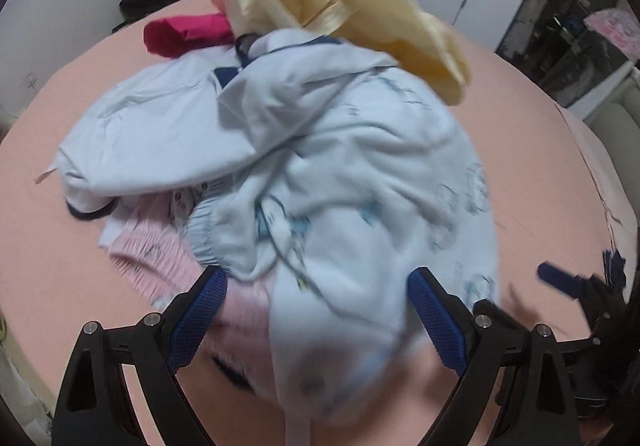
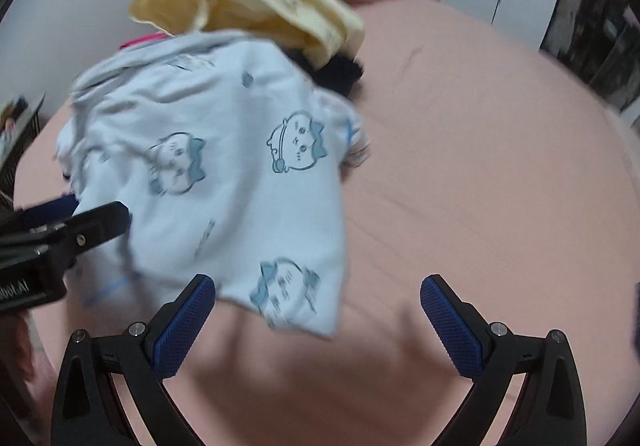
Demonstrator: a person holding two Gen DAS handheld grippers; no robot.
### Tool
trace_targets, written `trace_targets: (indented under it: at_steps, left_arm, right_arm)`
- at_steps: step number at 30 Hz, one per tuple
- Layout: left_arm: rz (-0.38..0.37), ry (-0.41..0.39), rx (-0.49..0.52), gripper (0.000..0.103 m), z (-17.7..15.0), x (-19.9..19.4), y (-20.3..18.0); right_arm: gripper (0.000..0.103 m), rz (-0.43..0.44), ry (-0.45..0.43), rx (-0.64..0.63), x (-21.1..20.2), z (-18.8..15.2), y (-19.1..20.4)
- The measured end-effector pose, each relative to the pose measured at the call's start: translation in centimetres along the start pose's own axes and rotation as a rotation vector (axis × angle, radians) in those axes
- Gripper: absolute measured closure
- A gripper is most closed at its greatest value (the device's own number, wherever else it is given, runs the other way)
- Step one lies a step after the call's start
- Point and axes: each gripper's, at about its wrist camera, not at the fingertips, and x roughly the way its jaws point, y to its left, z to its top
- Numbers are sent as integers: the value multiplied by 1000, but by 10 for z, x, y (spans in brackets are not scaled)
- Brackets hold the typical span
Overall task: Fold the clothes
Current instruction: 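Move both tools toward the clothes pile on the bed, then grasp the light-blue pajama pants with the right tool while the left tool grasps another part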
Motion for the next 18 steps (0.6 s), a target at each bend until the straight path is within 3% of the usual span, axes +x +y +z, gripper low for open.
trace_targets:
  at_steps: [2,3,4,5,6,9,14,18]
  left_arm:
    - [-14,-12,22,14,2,4,-2]
    - [-23,-21,41,29,2,3,-4]
    - [-33,-31,61,45,1,2,-6]
    - [-35,-40,76,51,-1,-1,-8]
    - [-30,-48,90,62,-3,-5,-10]
    - [-57,-57,97,77,-9,-14,-10]
    - [-44,-81,146,83,-18,-41,-18]
    - [-48,-89,201,92,-26,-64,-25]
  right_arm:
    - [43,14,47,16,20,6,0]
    - [75,13,64,18,27,6,1]
    - [81,18,71,16,31,6,3]
    - [84,14,58,7,29,4,5]
    - [95,11,43,-5,27,2,8]
    - [96,44,-3,-46,12,-6,17]
    - [97,82,-66,-89,-30,-17,12]
    - [97,64,-124,-95,-74,-34,-13]
